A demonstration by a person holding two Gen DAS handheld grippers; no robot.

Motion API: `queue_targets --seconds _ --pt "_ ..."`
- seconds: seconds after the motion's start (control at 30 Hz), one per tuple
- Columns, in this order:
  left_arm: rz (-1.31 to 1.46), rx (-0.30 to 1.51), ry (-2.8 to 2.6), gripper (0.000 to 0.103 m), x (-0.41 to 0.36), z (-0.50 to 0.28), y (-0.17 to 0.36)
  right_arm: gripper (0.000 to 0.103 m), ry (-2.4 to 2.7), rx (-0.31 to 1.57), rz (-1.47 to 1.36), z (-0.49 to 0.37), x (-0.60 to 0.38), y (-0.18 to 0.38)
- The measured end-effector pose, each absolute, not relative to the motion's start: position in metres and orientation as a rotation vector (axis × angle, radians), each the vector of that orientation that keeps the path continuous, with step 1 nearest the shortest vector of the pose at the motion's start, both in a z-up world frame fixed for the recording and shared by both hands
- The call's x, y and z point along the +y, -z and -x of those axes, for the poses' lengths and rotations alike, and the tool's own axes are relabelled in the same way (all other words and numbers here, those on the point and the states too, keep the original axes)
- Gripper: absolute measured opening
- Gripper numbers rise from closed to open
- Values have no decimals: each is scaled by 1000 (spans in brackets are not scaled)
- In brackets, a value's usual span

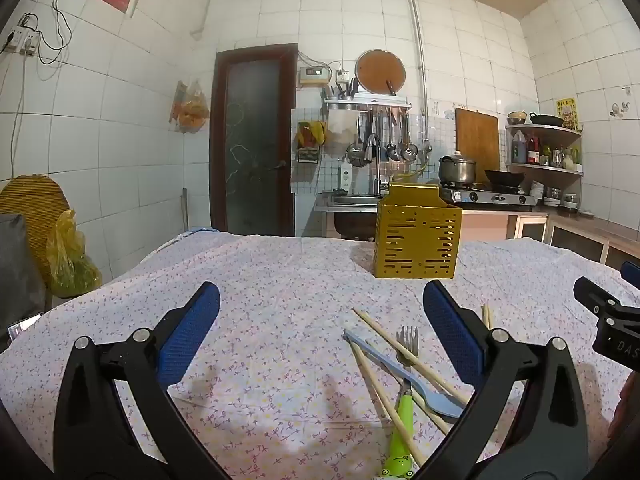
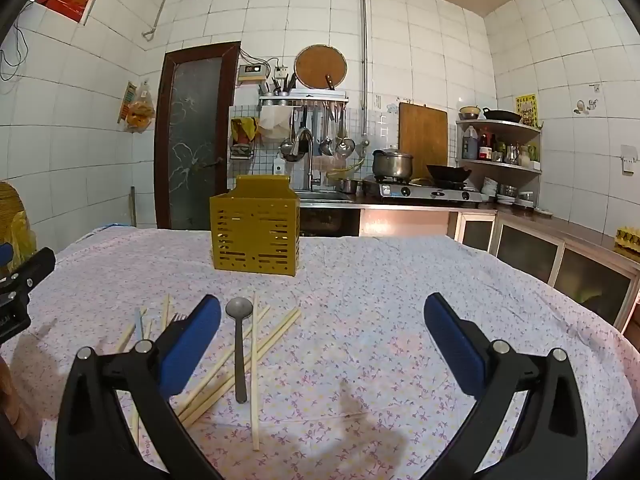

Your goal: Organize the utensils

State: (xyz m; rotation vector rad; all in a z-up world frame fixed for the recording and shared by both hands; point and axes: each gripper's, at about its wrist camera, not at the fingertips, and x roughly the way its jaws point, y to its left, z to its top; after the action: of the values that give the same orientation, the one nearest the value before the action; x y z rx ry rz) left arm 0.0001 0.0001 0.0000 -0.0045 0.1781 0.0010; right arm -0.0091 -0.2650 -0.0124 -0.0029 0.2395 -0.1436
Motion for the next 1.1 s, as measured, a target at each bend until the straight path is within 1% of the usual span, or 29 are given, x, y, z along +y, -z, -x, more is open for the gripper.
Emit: queue_targets --seconds 1.1 --pt "1 193 -3 98 5 -3 5 99 149 245 1 10 -265 15"
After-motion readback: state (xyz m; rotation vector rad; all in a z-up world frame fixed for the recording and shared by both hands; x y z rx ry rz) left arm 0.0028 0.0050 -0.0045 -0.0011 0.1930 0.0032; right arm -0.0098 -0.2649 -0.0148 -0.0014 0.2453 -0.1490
